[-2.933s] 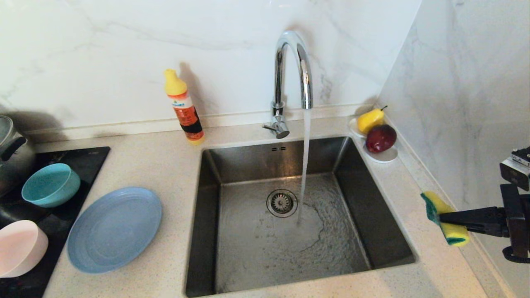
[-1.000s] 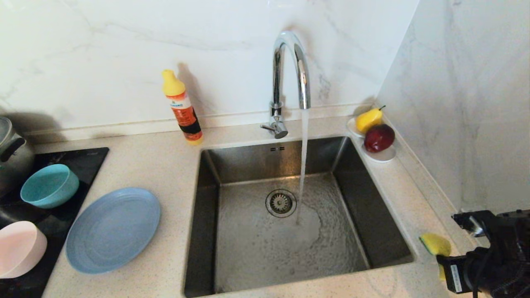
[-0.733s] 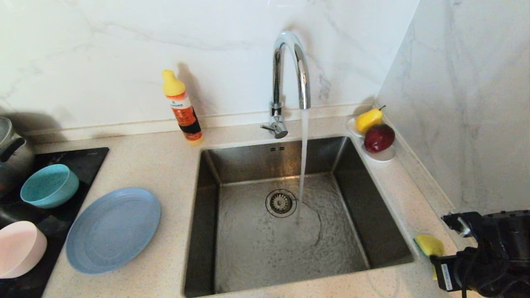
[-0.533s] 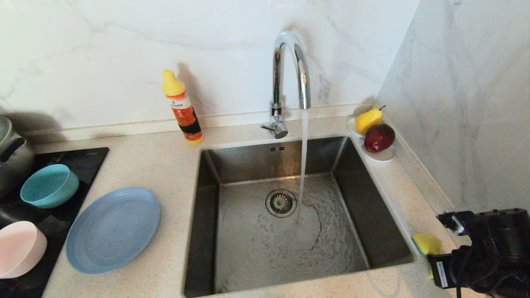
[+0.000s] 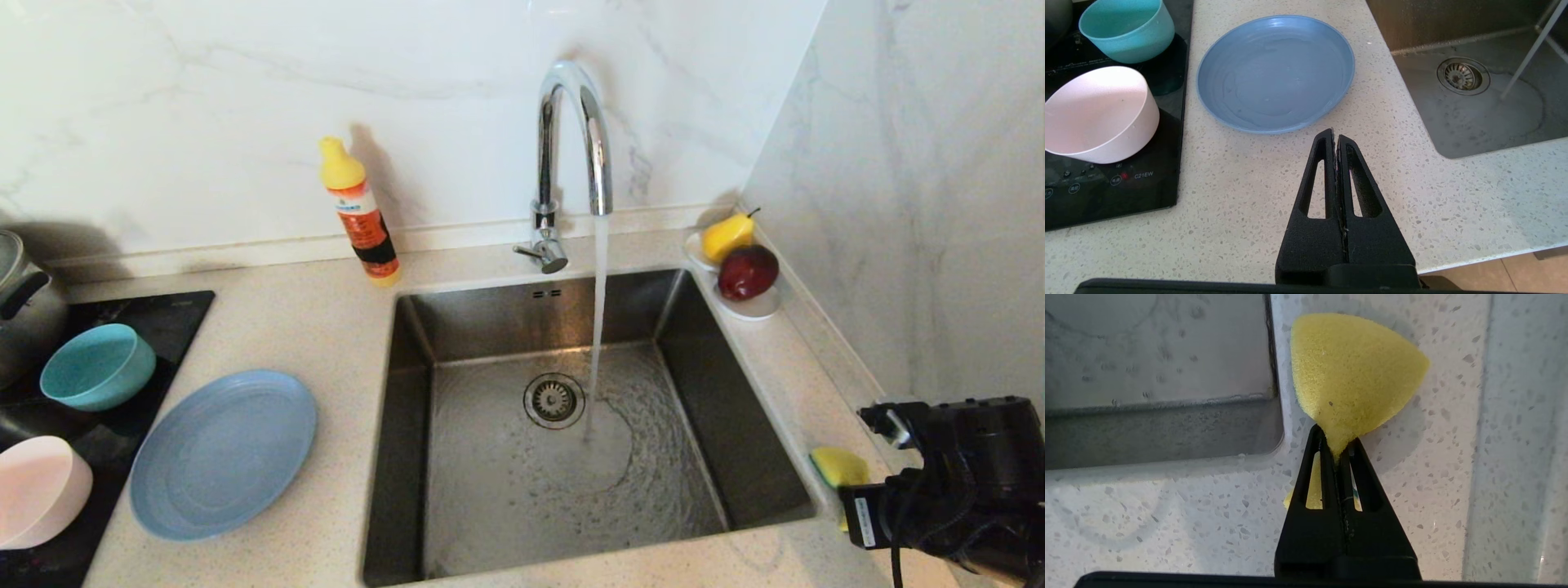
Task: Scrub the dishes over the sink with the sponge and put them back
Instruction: Put down the sponge
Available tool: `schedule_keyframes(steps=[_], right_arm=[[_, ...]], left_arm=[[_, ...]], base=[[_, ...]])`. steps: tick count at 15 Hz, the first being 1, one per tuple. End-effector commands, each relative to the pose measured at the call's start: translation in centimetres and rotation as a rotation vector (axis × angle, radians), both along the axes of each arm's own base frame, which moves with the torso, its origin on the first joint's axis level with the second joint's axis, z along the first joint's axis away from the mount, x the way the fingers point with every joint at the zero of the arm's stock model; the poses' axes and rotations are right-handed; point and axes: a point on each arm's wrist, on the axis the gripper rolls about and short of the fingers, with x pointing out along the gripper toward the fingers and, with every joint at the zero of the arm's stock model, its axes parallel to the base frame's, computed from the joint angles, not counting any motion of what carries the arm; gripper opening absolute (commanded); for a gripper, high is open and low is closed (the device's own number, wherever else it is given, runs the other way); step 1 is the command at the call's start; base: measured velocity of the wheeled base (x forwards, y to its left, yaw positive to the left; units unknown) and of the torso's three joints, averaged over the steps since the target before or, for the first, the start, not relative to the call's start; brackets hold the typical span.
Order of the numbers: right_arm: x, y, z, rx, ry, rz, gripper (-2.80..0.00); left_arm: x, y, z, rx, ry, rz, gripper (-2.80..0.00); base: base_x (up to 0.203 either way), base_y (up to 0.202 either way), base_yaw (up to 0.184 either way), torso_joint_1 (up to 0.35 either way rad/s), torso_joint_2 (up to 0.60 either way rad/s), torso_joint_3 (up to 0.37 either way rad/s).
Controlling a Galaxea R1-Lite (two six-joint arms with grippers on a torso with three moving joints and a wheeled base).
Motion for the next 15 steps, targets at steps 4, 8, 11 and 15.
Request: schedule_keyframes(steps=[4, 8, 11, 15], right_arm=[[0.16, 0.03, -0.03, 0.001, -0.001, -0.001, -2.8], [0.1, -0.02, -0.09, -0.002, 0.002, -0.003, -2.8], [-0.12, -0.05, -0.31, -0.003, 0.013, -0.003, -2.8], [0.01, 0.0, -0.32, -0.001, 0.013, -0.004, 0.0]], left_arm=[[0.0, 0.0, 0.0, 0.001, 0.0, 0.0, -2.8], [0.0, 0.0, 0.0, 0.001, 0.0, 0.0, -2.8], [0.0, 0.0, 0.0, 0.001, 0.0, 0.0, -2.8], [0.0, 0.0, 0.0, 0.001, 0.0, 0.0, -2.8]], base=[[0.0, 0.0, 0.0, 0.0, 0.0, 0.0], [0.0, 0.0, 0.0, 0.0, 0.0, 0.0], [0.0, 0.0, 0.0, 0.0, 0.0, 0.0], [0.0, 0.0, 0.0, 0.0, 0.0, 0.0]])
